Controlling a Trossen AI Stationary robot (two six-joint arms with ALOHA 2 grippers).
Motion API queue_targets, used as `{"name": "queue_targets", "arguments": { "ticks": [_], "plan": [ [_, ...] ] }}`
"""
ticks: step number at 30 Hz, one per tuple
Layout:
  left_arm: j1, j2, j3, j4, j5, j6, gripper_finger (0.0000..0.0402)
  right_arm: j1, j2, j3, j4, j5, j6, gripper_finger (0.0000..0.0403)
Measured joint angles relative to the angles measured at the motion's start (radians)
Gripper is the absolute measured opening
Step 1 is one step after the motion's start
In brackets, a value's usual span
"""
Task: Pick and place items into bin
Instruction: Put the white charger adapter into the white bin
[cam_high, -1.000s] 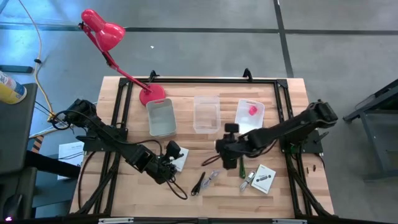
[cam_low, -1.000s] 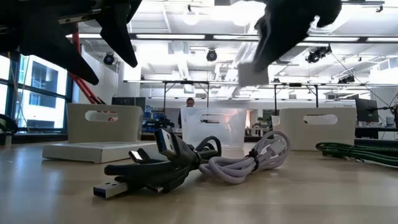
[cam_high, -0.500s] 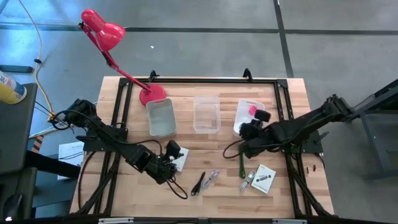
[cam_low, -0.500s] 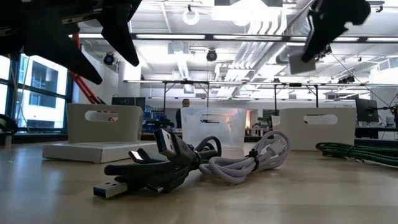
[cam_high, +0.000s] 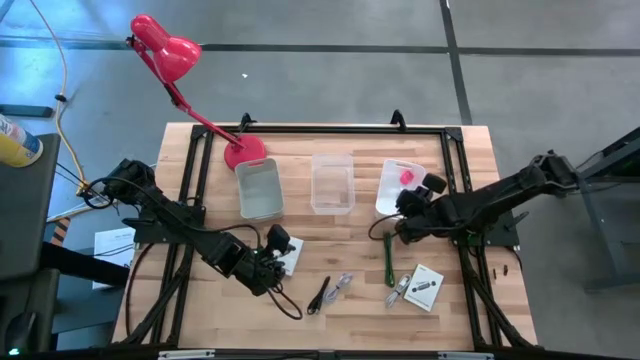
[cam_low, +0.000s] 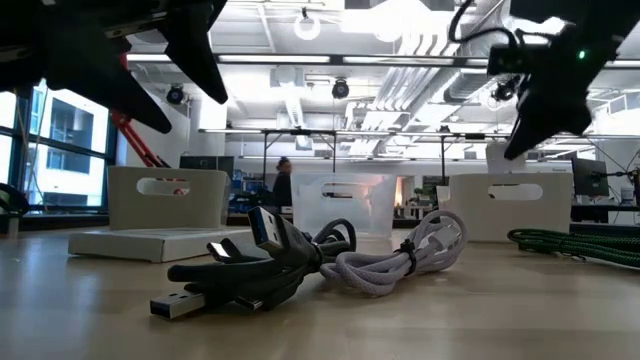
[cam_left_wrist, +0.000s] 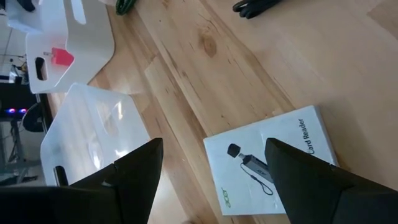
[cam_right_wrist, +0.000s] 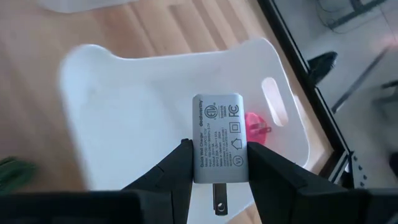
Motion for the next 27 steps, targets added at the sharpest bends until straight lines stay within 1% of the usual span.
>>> {"name": "queue_targets", "arguments": {
  "ticks": [6, 14, 20, 27],
  "plan": [
    [0.0, 0.0, 0.0, 0.0, -0.007, 0.0, 0.0271, -0.092, -0.021, -0.08, 0.093, -0.015, -0.043, 0.0131],
    [0.001, 0.0, 0.0, 0.0, -0.023, 0.0, 0.0271, -0.195, -0.022, -0.086, 0.274, -0.11, -0.206, 0.0132],
    [0.001, 0.0, 0.0, 0.0, -0.023, -0.002, 0.0271, -0.289, -0.022, -0.086, 0.273, -0.191, -0.219, 0.0133],
    [0.001, 0.0, 0.0, 0.0, -0.023, -0.003, 0.0271, -0.371, -0.022, -0.086, 0.274, -0.234, -0.236, 0.0133]
  ]
}}
